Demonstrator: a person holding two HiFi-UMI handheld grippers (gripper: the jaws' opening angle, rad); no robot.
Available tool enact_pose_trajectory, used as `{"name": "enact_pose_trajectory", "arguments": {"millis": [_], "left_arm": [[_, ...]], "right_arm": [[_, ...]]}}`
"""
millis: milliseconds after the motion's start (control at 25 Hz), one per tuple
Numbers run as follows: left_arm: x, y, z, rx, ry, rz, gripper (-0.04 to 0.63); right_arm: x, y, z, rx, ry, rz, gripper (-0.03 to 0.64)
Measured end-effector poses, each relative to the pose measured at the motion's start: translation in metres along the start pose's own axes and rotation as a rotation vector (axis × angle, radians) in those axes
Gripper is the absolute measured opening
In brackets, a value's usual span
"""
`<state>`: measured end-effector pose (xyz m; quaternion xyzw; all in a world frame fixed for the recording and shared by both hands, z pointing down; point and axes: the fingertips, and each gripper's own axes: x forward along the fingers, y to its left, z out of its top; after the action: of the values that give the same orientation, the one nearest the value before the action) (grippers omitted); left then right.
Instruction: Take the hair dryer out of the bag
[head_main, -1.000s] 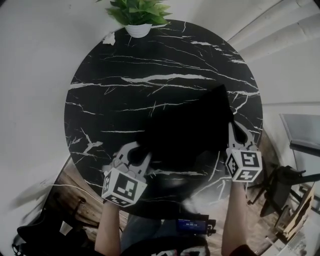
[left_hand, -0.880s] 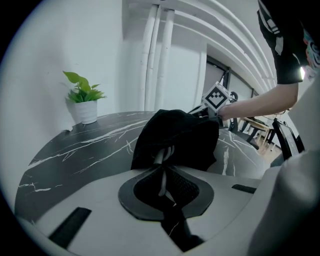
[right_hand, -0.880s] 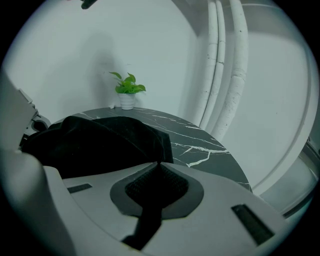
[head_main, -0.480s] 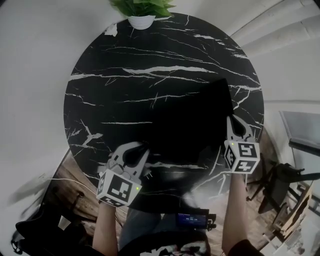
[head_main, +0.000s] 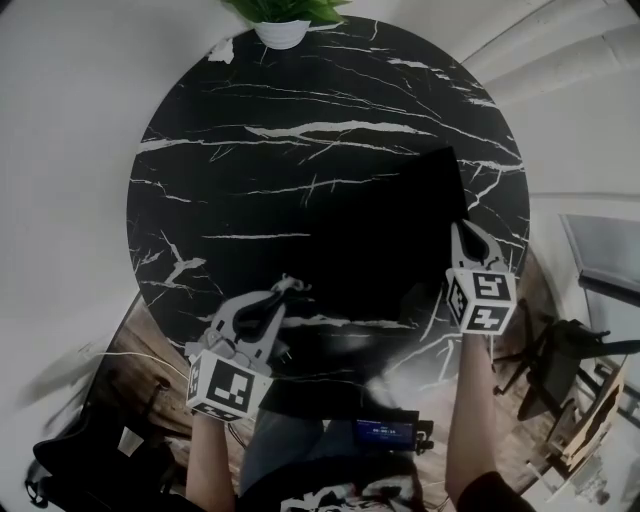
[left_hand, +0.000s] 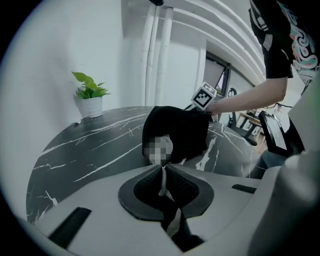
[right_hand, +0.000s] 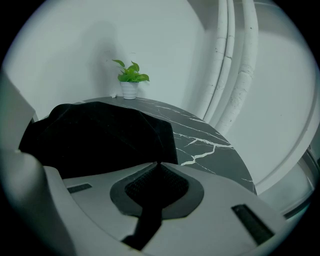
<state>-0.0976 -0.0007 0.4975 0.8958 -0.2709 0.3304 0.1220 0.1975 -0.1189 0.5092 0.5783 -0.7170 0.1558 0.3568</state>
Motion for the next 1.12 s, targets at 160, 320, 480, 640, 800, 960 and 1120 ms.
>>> {"name": "enact_pose_trajectory", "arguments": {"millis": [160, 320, 480, 640, 800, 960, 1120], "left_arm": [[-0.002, -0.004, -0.003, -0.015, -0.006, -0.001, 0.034], [-0.006, -0.007, -0.006, -0.019, -0.003, -0.006, 0.034], [-0.010, -0.009, -0.011, -0.021, -0.004, -0.011, 0.034], [-0.012, -0.012, -0.016, -0.033, -0.011, -0.017, 0.034], [-0.016, -0.014, -0.019, -0.035, -0.012, -0.021, 0.034], [-0.021, -0.014, -0.021, -0.038, -0.015, -0.019, 0.034], [-0.027, -0.014, -0.027, -0.038, 0.000, -0.017, 0.034]], "right_arm": [[0.000, 0.000, -0.001, 0.011, 0.004, 0.005, 0.025], [0.000, -0.001, -0.001, 0.018, 0.007, 0.000, 0.025], [0.000, -0.001, -0.001, 0.030, 0.008, 0.007, 0.025], [0.001, -0.001, -0.001, 0.032, 0.008, -0.001, 0.025], [0.000, -0.001, -0.002, 0.029, 0.007, -0.007, 0.025], [0.001, -0.002, -0.001, 0.047, 0.010, 0.007, 0.025], [0.001, -0.002, -0.001, 0.054, 0.011, 0.010, 0.025]]}}
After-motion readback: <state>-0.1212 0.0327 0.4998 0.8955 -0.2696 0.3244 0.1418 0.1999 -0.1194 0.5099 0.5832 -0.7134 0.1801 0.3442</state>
